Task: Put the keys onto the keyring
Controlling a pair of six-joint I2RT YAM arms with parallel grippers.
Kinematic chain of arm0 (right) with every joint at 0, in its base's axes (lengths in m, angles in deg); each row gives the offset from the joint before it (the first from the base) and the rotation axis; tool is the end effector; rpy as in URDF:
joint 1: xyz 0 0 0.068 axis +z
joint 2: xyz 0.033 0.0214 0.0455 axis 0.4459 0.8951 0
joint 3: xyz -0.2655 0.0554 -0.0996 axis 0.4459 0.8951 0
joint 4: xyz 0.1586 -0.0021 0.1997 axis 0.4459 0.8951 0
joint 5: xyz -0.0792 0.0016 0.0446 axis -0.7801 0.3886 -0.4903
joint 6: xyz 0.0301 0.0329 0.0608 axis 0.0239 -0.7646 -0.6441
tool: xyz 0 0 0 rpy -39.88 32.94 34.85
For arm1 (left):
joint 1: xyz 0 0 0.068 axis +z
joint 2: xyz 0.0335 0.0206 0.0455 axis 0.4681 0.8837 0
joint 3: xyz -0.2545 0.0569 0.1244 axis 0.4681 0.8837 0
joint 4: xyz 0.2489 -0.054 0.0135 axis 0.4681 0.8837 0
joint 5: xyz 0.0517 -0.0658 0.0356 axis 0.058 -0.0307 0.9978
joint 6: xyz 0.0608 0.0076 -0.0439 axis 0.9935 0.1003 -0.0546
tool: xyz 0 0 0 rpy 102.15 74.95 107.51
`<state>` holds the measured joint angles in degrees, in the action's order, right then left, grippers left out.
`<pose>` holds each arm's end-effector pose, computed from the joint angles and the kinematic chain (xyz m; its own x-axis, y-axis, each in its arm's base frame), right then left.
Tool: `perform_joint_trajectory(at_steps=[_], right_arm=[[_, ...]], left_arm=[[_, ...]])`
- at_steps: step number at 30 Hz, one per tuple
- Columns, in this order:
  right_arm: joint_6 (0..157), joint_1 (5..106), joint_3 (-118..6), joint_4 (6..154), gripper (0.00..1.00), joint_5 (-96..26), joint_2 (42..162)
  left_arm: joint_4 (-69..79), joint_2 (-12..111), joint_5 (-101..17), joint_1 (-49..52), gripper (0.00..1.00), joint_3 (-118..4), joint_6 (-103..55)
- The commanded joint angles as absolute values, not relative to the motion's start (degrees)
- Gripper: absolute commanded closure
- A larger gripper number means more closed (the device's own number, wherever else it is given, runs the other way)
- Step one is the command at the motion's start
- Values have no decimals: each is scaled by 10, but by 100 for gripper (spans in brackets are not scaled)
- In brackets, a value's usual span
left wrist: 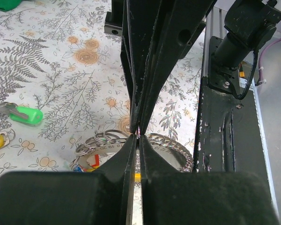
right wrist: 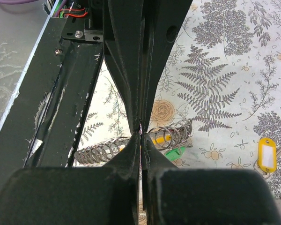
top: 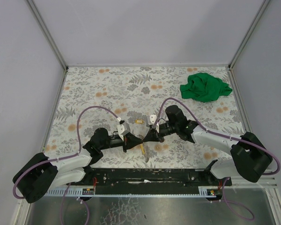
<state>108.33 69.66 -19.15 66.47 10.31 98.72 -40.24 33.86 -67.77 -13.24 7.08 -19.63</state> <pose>0.1726 0.2313 0.2330 0.0661 -0.2652 -0.9619 -0.9866 -0.1613 -0.0233 0.1275 -0.1590 0.1966 -0.1757 0.0198 -0.9842 0.9517 0.2592 -0.1646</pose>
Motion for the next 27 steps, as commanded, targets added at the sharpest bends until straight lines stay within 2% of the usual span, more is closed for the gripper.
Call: perform_joint_trajectory(at_steps=[1, 4, 9, 12, 18, 27], right_arm=[[1076, 704, -213, 642, 100, 128, 980], [1067, 704, -211, 638, 97, 124, 974], [1041, 702, -204, 637, 70, 67, 948], [1018, 698, -197, 635, 63, 27, 918], [953, 695, -204, 663, 58, -121, 893], [864, 687, -232, 675, 57, -332, 960]], left_arm=[[-431, 348, -686, -130, 100, 44, -192], [-427, 348, -672, -129, 100, 45, -192], [-380, 316, -623, -130, 100, 49, -178], [-374, 302, -601, -130, 100, 58, -182], [-360, 281, -565, -130, 100, 66, -190], [-356, 233, -512, -130, 100, 92, -208]])
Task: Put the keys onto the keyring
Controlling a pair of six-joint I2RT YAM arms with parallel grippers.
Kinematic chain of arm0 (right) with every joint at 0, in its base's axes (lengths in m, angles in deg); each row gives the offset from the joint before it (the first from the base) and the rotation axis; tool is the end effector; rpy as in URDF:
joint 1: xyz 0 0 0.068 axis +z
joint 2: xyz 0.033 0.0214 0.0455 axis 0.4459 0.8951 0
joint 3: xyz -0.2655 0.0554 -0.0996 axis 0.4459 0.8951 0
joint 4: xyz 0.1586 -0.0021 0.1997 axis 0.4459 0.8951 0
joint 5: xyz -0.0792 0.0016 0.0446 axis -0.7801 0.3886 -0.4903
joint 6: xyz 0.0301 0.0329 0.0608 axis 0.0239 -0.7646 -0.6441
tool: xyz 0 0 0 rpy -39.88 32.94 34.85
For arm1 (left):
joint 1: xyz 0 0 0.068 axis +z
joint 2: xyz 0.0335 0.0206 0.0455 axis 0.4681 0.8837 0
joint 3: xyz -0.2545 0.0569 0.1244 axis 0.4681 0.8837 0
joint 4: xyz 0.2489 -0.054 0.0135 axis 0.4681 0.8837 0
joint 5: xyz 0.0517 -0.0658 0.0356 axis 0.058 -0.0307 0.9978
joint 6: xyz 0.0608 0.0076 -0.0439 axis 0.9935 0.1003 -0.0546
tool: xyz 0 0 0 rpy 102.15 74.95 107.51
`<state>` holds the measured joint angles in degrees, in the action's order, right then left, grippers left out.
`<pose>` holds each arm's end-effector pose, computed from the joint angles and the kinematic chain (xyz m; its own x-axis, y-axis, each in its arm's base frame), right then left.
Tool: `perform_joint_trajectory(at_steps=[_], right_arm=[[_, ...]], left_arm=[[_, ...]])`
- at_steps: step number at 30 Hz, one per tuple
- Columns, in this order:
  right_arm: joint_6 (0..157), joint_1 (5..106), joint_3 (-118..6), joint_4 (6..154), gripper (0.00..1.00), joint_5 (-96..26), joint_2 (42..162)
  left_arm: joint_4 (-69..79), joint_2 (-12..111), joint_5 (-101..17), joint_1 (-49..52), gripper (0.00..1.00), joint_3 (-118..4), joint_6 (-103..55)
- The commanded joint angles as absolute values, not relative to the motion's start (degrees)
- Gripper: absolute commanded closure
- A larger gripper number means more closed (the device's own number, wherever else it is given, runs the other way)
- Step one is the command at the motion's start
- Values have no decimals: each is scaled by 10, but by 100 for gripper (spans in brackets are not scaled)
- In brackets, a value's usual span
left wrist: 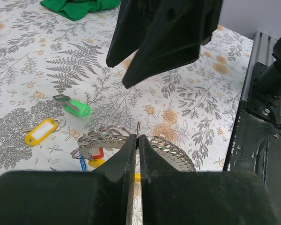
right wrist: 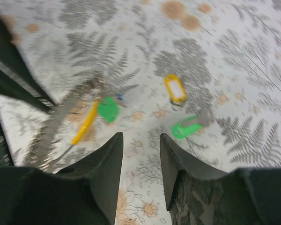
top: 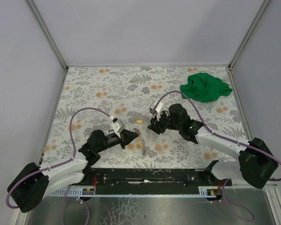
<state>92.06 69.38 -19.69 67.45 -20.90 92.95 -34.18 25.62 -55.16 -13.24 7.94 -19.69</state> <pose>0.1969 0.2148 0.2529 -0.1587 -0.3001 -0.9406 -0.9088 0.4168 0.0204 0.1289 -0.1438 0.2029 -0.1499 -0.0205 -0.9885 0.8764 0.4601 -0.1425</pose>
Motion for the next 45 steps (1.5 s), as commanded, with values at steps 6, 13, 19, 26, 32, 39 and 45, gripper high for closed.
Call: perform_joint_trajectory(at_steps=[6, 13, 19, 26, 32, 39, 45], right_arm=[[815, 687, -265, 676, 59, -392, 1044], [784, 687, -334, 681, 54, -434, 1145], [764, 688, -371, 707, 51, -449, 1207], [758, 688, -377, 705, 51, -465, 1255], [753, 687, -367, 718, 66, -488, 1259], [759, 677, -305, 736, 90, -462, 1166], [765, 676, -253, 762, 97, -423, 1057]], left_arm=[[-347, 204, -468, -130, 100, 103, -215], [-332, 170, -418, -130, 100, 116, -221], [-332, 179, -414, -130, 100, 112, -221], [-336, 182, -419, -130, 100, 112, -219], [-336, 185, -420, -130, 100, 111, -219], [-336, 186, -429, -130, 100, 109, -219], [-336, 183, -433, -130, 100, 110, -220]])
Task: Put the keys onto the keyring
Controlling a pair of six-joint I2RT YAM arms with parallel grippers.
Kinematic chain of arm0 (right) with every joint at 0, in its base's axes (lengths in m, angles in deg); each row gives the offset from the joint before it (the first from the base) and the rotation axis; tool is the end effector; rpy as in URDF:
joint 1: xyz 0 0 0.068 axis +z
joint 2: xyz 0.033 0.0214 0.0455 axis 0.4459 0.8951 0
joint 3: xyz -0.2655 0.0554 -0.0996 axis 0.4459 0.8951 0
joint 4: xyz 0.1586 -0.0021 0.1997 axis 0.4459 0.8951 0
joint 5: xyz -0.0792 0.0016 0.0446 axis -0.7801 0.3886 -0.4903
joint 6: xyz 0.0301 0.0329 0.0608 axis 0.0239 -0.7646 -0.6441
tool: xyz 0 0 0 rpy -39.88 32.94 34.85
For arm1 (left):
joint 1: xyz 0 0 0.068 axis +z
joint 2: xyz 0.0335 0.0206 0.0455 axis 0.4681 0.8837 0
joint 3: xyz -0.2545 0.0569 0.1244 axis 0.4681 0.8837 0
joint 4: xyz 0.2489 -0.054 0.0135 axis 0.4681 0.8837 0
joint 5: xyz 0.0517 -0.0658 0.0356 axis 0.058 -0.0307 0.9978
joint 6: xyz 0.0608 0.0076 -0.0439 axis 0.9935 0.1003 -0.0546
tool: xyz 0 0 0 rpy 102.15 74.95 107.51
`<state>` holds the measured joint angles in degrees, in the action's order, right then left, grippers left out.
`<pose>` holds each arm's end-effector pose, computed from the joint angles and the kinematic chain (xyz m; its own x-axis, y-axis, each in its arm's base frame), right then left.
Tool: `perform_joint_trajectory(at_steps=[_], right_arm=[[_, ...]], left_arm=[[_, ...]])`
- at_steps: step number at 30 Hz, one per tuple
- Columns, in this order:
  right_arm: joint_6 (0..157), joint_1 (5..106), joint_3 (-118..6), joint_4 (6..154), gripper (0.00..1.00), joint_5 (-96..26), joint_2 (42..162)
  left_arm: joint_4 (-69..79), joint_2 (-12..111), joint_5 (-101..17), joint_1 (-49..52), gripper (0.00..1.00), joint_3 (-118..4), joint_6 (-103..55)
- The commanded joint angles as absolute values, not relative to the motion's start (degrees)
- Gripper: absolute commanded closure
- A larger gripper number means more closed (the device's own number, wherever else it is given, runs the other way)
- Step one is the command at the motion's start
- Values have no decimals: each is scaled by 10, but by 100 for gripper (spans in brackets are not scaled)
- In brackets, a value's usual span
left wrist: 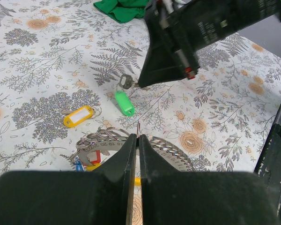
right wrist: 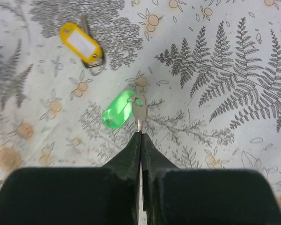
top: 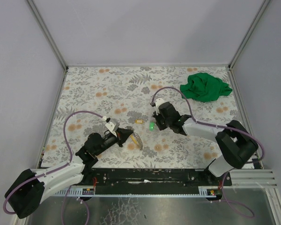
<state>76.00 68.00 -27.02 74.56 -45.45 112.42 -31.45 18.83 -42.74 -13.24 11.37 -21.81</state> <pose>0.2590 0.2248 0.1781 -0.5816 -0.3025 -0.7552 -0.5456 0.8336 0.0863 0.1268 -0.1244 0.1948 -0.1551 -0.0734 -0.9852 0.7539 0.6357 -0.1660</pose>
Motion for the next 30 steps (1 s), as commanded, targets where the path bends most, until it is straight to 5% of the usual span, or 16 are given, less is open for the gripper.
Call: perform_joint_trajectory(at_steps=[1, 21, 30], right_arm=[[764, 676, -245, 765, 97, -418, 1042], [752, 676, -216, 915, 99, -532, 858], [722, 681, -209, 928, 100, -537, 899]], left_arm=[[-337, 183, -434, -130, 100, 109, -220], [-347, 187, -450, -130, 100, 108, -225], [-349, 195, -456, -130, 100, 106, -226]])
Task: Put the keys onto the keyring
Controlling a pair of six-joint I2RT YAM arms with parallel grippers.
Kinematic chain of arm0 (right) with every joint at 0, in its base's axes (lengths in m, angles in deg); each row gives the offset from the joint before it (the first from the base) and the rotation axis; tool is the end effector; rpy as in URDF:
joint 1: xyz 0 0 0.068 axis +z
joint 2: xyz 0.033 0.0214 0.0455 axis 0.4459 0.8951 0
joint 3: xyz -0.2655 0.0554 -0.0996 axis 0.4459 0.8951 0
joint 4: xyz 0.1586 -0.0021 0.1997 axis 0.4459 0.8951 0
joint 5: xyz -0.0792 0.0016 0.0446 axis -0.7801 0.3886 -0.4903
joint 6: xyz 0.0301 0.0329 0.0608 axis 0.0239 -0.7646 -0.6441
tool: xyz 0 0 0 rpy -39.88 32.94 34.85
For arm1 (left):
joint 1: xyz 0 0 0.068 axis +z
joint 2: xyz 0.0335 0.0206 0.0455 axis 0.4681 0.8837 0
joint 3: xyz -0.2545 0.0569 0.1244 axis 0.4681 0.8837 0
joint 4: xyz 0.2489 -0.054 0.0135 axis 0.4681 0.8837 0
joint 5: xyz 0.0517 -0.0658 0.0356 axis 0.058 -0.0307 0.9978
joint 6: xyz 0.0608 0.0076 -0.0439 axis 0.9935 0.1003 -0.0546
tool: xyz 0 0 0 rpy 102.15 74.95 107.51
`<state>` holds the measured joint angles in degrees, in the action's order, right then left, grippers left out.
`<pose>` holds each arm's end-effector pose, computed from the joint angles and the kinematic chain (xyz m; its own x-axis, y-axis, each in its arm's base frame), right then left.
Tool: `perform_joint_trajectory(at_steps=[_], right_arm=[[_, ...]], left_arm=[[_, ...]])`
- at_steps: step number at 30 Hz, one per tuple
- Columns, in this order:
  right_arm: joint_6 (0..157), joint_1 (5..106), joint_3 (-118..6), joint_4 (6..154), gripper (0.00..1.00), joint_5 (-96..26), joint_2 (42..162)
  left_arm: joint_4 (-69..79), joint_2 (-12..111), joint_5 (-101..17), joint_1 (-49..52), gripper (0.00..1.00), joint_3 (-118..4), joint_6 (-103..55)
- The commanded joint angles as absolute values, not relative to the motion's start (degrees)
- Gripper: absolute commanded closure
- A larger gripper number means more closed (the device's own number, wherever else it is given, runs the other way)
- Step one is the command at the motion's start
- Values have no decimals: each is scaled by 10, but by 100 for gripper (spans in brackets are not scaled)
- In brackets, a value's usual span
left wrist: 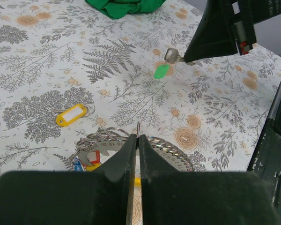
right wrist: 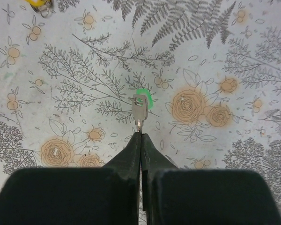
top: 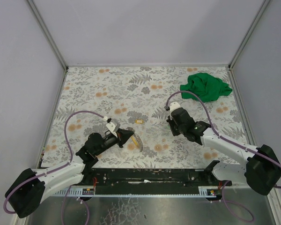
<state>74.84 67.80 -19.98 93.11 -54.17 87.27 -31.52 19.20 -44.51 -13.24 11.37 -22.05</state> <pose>0.1964 0.1554 0.2267 -0.5802 -0.2765 -0.7661 -0.4334 0.9012 0.0030 0.1257 -0.1260 0.1939 -0.1653 -0.0687 -0.9838 0.7717 0.6122 -0.1724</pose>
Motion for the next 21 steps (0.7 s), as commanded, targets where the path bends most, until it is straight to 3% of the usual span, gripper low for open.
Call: perform_joint_trajectory(at_steps=[1, 13, 21], right_arm=[[714, 686, -205, 915, 100, -524, 909], [682, 709, -200, 842, 99, -463, 1016], [662, 698, -186, 834, 88, -479, 1025]], left_arm=[[-349, 197, -457, -130, 100, 105, -226], [-347, 205, -462, -130, 100, 101, -224], [-348, 214, -469, -130, 100, 98, -222]])
